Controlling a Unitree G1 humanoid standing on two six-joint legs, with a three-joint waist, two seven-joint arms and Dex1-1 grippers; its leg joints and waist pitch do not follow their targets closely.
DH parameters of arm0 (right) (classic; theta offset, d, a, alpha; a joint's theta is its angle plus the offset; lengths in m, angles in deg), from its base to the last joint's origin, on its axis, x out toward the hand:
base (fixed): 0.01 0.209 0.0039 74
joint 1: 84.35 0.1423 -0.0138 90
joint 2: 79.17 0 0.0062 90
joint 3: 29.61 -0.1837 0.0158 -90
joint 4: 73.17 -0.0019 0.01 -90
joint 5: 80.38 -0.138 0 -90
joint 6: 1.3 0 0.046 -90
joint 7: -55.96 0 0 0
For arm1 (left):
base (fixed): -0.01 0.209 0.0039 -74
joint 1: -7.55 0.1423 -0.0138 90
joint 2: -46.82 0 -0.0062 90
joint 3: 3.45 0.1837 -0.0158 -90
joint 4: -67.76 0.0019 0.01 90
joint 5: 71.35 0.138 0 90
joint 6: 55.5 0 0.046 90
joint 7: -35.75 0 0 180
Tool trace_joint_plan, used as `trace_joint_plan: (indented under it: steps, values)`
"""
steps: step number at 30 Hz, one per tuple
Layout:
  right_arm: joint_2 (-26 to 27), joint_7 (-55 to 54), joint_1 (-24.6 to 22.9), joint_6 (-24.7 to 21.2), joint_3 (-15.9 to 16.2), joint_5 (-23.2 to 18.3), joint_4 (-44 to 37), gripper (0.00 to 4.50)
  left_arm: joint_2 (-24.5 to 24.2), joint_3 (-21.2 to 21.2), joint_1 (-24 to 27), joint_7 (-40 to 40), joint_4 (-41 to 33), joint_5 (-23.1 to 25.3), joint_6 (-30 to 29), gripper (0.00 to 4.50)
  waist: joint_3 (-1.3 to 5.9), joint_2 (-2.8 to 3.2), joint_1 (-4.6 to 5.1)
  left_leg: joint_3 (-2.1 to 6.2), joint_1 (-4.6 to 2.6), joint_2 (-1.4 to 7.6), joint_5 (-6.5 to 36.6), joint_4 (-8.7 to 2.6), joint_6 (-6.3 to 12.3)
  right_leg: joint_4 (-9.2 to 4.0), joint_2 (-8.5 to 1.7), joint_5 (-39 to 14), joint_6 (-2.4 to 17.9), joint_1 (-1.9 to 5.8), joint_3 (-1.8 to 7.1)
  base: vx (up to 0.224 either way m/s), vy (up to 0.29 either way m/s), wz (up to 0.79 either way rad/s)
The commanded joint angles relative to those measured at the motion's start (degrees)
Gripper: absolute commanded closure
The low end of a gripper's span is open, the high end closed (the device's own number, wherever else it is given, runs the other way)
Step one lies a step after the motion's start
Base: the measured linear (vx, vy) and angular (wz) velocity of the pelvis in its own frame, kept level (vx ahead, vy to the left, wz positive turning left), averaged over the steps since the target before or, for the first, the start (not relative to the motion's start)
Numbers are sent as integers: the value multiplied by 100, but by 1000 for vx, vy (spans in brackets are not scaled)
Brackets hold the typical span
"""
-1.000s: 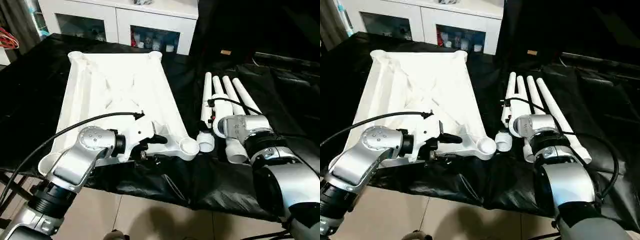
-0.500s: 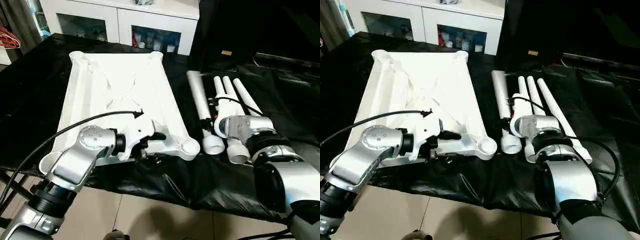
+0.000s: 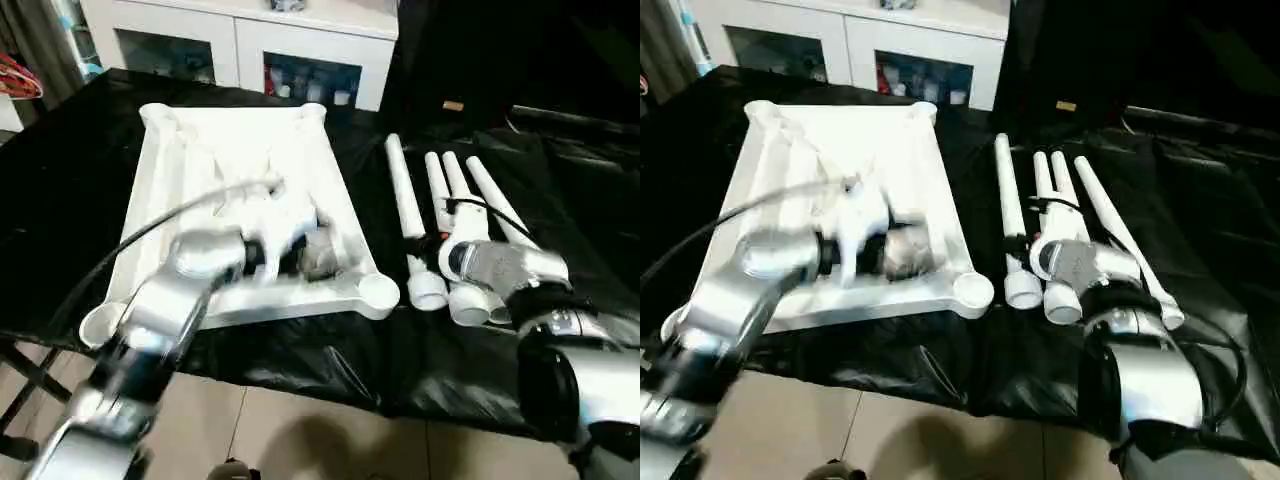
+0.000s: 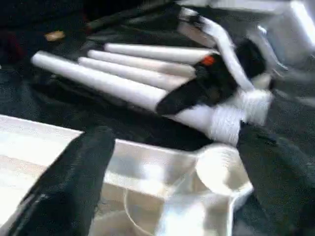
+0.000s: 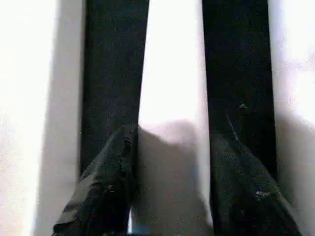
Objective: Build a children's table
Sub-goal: Pick table leg
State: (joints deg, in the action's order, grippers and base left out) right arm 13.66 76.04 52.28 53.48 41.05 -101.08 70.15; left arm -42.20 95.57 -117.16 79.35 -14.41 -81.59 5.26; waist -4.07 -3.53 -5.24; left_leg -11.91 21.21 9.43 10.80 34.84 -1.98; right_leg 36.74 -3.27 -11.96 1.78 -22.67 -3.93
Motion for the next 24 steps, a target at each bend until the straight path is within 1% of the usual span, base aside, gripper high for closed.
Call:
trace_joint_plan:
  steps: [1, 2, 3, 4, 5, 6, 7, 8, 9, 10, 11, 12, 13, 14, 15, 16, 18, 19, 20, 22, 23, 24]
  values:
    - [16, 466, -139, 63, -224, -437, -710, 266, 285, -364, -301, -491, 207, -319, -390, 0, 479, 91, -9, 210, -87, 418, 501, -351, -11, -363, -577, 212, 1443, 368, 373, 0, 0, 0]
    - [16, 471, -142, 61, -226, -441, -716, 267, 290, -369, -305, -496, 209, -323, -393, 0, 482, 100, -33, 219, -88, 409, 472, -346, 69, -376, -580, 226, 1477, 366, 355, 0, 0, 0]
    - [16, 622, -230, 5, -237, -531, -920, 267, 415, -514, -400, -629, 279, -452, -494, 0, 484, 81, -31, 211, -75, 392, 425, -337, 124, -378, -583, 212, 1518, 375, 353, 0, 0, 0]
    - [18, 787, -339, -66, -235, -630, -1166, 267, 546, -670, -507, -755, 357, -581, -583, 0, 487, 83, -46, 222, -77, 403, 409, -334, 139, -378, -601, 192, 1537, 374, 352, 0, 0, 0]
    - [17, 928, -420, -107, -212, -701, -1359, 267, 630, -776, -587, -825, 424, -678, -646, 0, 482, 82, -58, 207, -76, 389, 396, -324, 185, -402, -593, 163, 1534, 371, 356, 0, 0, 0]
    - [20, 1384, -692, -233, -135, -978, -2016, 267, 877, -1087, -826, -993, 623, -985, -806, 0, 476, 116, -60, 199, -67, 367, 377, -318, 241, -410, -564, 221, 1513, 382, 354, 0, 0, 0]
    - [20, 1498, -763, -279, -114, -1061, -2193, 267, 935, -1158, -886, -1018, 669, -1068, -842, 0, 480, 110, -91, 209, -87, 389, 369, -313, 280, -410, -585, 287, 1503, 382, 355, 0, 0, 0]
    - [3, 2032, -1136, -425, 31, -1441, -3063, 267, 1152, -1358, -1117, -1034, 815, -1350, -1021, 0, 486, 88, -110, 228, -80, 402, 344, -318, 398, -400, -591, 307, 1537, 392, 335, 0, 0, 0]
    - [-11, 2159, -1233, -517, 73, -1561, -3288, 267, 1213, -1380, -1175, -1011, 841, -1417, -1079, 0, 482, 95, -148, 236, -74, 408, 323, -314, 442, -412, -605, 309, 1503, 398, 337, 0, 0, 0]
    - [-11, 2159, -1233, -517, 73, -1561, -3288, 267, 1213, -1380, -1175, -1011, 841, -1417, -1079, 0, 483, 96, -159, 236, -85, 421, 325, -314, 465, -408, -609, 284, 1507, 387, 339, 0, 0, 0]
    - [-16, 2296, -1354, -616, 112, -1698, -3562, 267, 1314, -1455, -1266, -1027, 880, -1528, -1196, 0, 483, 87, -147, 253, -65, 420, 274, -328, 478, -407, -606, 208, 1517, 386, 324, 0, 0, 0]
    - [-17, 2310, -1364, -618, 117, -1707, -3583, 268, 1324, -1465, -1274, -1032, 884, -1542, -1206, 0, 470, 97, -152, 238, -71, 413, 343, -320, 457, -436, -611, 49, 1519, 365, 333, 0, 0, 0]
    - [-24, 2412, -1436, -628, 154, -1766, -3732, 268, 1394, -1535, -1331, -1067, 910, -1643, -1272, 0, 468, 103, -157, 239, -71, 411, 375, -318, 428, -444, -621, -47, 1519, 371, 330, 0, 0, 0]
    - [-35, 2529, -1516, -667, 197, -1848, -3902, 268, 1480, -1632, -1406, -1102, 950, -1788, -1369, 0, 459, 120, -169, 236, -78, 410, 450, -319, 377, -469, -618, -229, 1480, 363, 332, 0, 0, 0]
    - [-33, 2630, -1616, -723, 216, -1947, -4127, 268, 1585, -1759, -1506, -1162, 1009, -1975, -1500, 0, 459, 121, -182, 237, -76, 409, 464, -321, 349, -478, -613, -280, 1436, 370, 336, 0, 0, 0]
    - [-35, 2689, -1681, -782, 231, -2024, -4283, 268, 1660, -1843, -1565, -1199, 1033, -2103, -1586, 0, 460, 118, -185, 244, -78, 411, 463, -324, 347, -478, -608, -281, 1437, 365, 330, 0, 0, 0]
    - [-38, 2730, -1744, -845, 243, -2093, -4434, 268, 1717, -1914, -1614, -1234, 1054, -2200, -1657, 0, 461, 132, -196, 256, -68, 408, 452, -328, 344, -491, -609, -292, 1407, 365, 324, 0, 0, 0]
    - [-54, 2801, -1850, -967, 261, -2244, -4660, 268, 1771, -1943, -1656, -1230, 1026, -2299, -1774, 0, 463, 132, -197, 261, -74, 413, 456, -331, 338, -488, -611, -305, 1404, 365, 324, 0, 0, 0]
    - [-65, 2814, -1885, -995, 272, -2277, -4724, 268, 1779, -1939, -1665, -1231, 1019, -2312, -1803, 0, 460, 123, -207, 260, -72, 412, 448, -331, 337, -496, -614, -334, 1374, 369, 324, 0, 0, 0]
    - [-89, 2811, -1933, -1027, 310, -2290, -4805, 268, 1809, -1936, -1667, -1240, 986, -2350, -1838, 0, 455, 136, -219, 266, -60, 408, 431, -336, 343, -507, -616, -414, 1317, 371, 323, 0, 0, 0]
    - [-103, 2805, -1948, -1025, 351, -2251, -4821, 268, 1838, -1941, -1664, -1246, 959, -2380, -1853, 0, 456, 128, -216, 262, -62, 408, 420, -335, 340, -514, -612, -431, 1296, 368, 322, 0, 0, 0]
    - [-125, 2821, -1982, -1013, 416, -2216, -4869, 268, 1865, -1938, -1664, -1273, 926, -2393, -1862, 0, 462, 136, -223, 259, -60, 402, 355, -326, 341, -505, -613, -390, 1298, 368, 322, 0, 0, 0]
